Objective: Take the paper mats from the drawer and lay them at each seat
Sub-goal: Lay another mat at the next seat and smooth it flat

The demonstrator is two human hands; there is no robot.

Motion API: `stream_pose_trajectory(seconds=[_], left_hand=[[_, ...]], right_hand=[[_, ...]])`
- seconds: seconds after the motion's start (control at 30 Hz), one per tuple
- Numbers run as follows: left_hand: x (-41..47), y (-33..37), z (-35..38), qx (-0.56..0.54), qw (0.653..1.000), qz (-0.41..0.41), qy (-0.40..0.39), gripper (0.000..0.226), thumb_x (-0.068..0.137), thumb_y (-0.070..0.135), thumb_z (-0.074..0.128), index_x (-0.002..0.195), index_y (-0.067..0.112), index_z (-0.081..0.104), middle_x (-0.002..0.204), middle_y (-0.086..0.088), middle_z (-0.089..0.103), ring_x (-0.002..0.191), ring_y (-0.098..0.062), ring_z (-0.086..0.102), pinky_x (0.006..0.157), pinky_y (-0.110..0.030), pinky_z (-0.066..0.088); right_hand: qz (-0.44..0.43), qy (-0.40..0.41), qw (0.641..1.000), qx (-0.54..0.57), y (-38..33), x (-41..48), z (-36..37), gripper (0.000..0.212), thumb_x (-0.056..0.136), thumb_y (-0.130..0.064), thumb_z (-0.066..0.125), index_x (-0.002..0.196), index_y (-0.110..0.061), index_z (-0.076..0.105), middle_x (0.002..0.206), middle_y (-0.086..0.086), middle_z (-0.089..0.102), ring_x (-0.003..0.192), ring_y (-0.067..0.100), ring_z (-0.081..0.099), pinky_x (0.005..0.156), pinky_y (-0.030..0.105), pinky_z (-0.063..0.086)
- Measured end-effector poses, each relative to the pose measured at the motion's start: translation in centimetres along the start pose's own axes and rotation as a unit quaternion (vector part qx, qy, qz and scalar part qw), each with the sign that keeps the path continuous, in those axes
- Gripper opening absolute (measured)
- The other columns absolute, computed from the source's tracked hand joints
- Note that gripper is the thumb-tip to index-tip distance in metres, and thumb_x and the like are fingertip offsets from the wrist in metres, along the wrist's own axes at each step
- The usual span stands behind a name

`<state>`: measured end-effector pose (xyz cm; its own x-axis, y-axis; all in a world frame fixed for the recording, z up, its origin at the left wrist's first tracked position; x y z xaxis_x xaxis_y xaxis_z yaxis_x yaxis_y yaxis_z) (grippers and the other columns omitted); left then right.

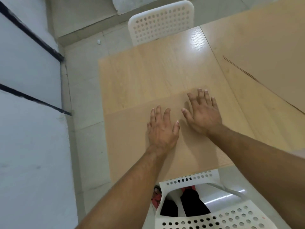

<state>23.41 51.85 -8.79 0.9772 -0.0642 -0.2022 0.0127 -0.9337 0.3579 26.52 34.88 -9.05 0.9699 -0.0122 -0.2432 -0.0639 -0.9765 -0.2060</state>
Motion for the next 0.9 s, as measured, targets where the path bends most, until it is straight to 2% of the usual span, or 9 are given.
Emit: stream_pose_trajectory(seconds=[0.1,0.23,0.4,0.57,0.73,0.9], left_hand=[[1.2,1.6,1.9,0.016,1.000,0.012,0.009,0.056,0.097,0.051,0.039,0.148,0.027,0.034,0.163,-0.004,0.018,0.151,-0.024,0.009,0.114,-0.051,0.027],[1.4,2.1,3.6,0.044,0.997,-0.010,0.063,0.057,0.094,0.053,0.038,0.146,0.030,0.037,0.160,-0.001,0.027,0.149,-0.023,0.018,0.109,-0.050,0.033],[1.5,2.4,3.7,0.053,0.995,-0.024,0.077,0.058,0.093,0.055,0.038,0.146,0.031,0.037,0.159,0.001,0.028,0.149,-0.022,0.019,0.108,-0.050,0.032],[1.2,2.5,3.6,0.050,0.997,-0.024,0.062,0.058,0.093,0.054,0.039,0.147,0.030,0.036,0.160,0.001,0.026,0.149,-0.022,0.017,0.111,-0.051,0.032],[0.4,2.5,3.6,0.051,0.998,0.015,0.033,0.057,0.096,0.049,0.036,0.149,0.027,0.035,0.162,-0.004,0.024,0.150,-0.026,0.017,0.112,-0.053,0.028],[-6.9,0.5,4.4,0.044,0.998,0.033,0.003,0.058,0.098,0.048,0.034,0.154,0.033,0.026,0.165,0.000,0.015,0.153,-0.020,0.008,0.115,-0.049,0.022]], right_hand=[[-0.010,0.000,1.000,0.005,0.6,1.6,0.5,0.071,0.098,-0.061,0.021,0.159,-0.028,0.008,0.168,0.013,0.002,0.154,0.030,-0.003,0.124,0.047,0.000],[-0.024,0.011,1.000,0.000,1.3,2.0,1.4,0.069,0.099,-0.059,0.021,0.159,-0.028,0.009,0.168,0.012,0.002,0.154,0.028,-0.002,0.124,0.045,-0.002],[-0.033,0.032,0.999,0.006,1.9,-1.4,2.3,0.067,0.100,-0.056,0.025,0.159,-0.025,0.018,0.167,0.014,0.010,0.154,0.028,0.006,0.124,0.046,0.004],[-0.061,0.038,0.997,-0.020,1.8,-9.4,5.0,0.067,0.099,-0.052,0.032,0.158,-0.023,0.024,0.165,0.014,0.017,0.153,0.029,0.013,0.123,0.049,0.012],[-0.061,0.041,0.997,-0.029,1.7,-9.5,5.1,0.069,0.097,-0.053,0.031,0.159,-0.024,0.021,0.166,0.013,0.014,0.154,0.028,0.010,0.123,0.049,0.011],[-0.060,0.040,0.997,-0.019,1.7,-9.8,5.2,0.069,0.096,-0.051,0.033,0.159,-0.025,0.022,0.167,0.011,0.013,0.154,0.027,0.010,0.124,0.048,0.009]])
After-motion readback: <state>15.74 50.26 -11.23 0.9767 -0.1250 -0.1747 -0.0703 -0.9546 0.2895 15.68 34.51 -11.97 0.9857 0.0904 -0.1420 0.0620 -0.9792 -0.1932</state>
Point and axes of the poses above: each hand's wrist, its own x-axis towards the middle knuckle, its own z-axis out of the palm, y = z × x, the point moved 1 cm from there along x, towards the middle knuckle
